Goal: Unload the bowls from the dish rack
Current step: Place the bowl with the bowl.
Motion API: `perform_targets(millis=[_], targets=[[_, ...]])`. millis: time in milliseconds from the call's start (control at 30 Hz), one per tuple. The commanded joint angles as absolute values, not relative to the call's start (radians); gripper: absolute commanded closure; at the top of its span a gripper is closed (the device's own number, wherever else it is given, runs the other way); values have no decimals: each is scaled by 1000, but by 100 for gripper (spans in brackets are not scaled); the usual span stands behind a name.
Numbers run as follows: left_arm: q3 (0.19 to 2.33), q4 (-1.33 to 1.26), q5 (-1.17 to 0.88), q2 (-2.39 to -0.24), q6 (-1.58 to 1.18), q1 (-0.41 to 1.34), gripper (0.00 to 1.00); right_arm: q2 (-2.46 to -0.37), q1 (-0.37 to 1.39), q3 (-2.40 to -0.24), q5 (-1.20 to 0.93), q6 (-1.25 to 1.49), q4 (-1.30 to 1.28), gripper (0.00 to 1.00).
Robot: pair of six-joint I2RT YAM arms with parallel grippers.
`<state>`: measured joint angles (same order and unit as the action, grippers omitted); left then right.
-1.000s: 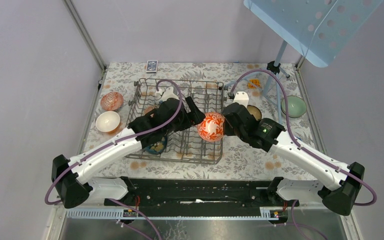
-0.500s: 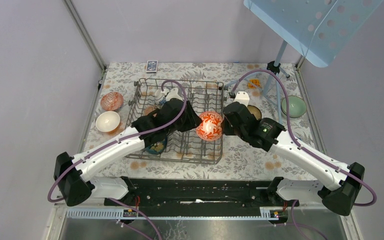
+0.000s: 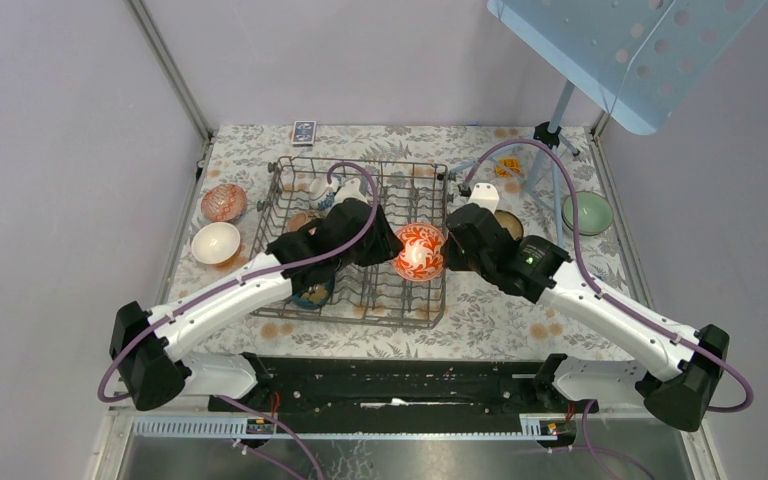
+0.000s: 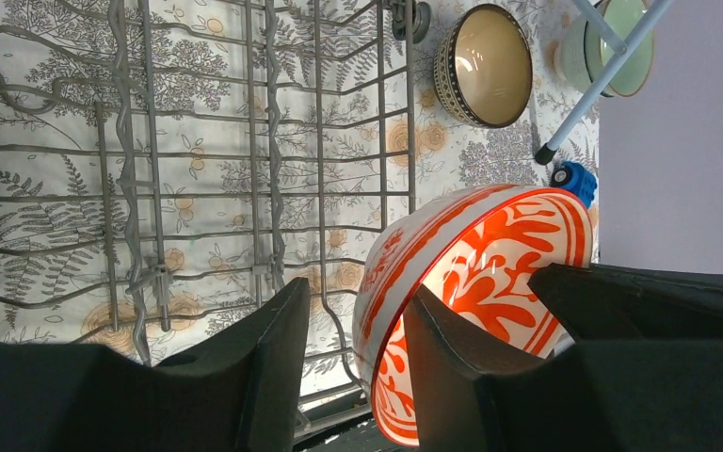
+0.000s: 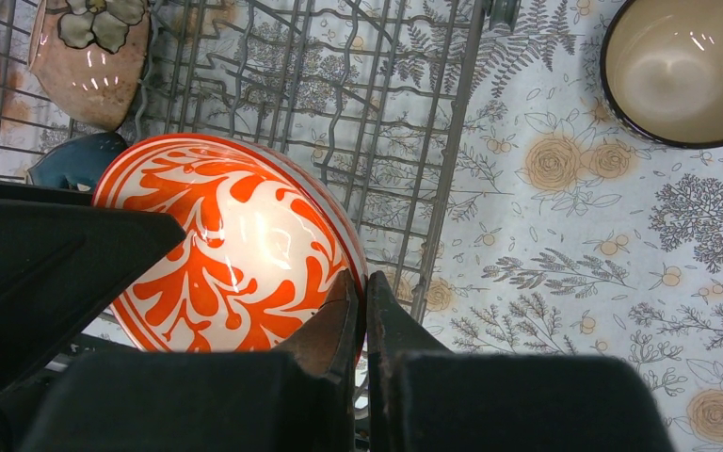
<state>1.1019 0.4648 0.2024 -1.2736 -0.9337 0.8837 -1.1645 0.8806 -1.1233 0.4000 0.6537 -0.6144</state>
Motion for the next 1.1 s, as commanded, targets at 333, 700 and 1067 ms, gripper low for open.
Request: perform_targets(millis=[333,700,1067], targets=[[1118,472,246,-1281,-894,942,93,-1172,872,-1147,404,684,-524,100],[1186,502,281,-1279,-830,932,100,-1144,873,-1176,271,582,-516,32],[1358,558,190,-1237,-771,625,100,-1073,873,-1277,357,425,-635,0]])
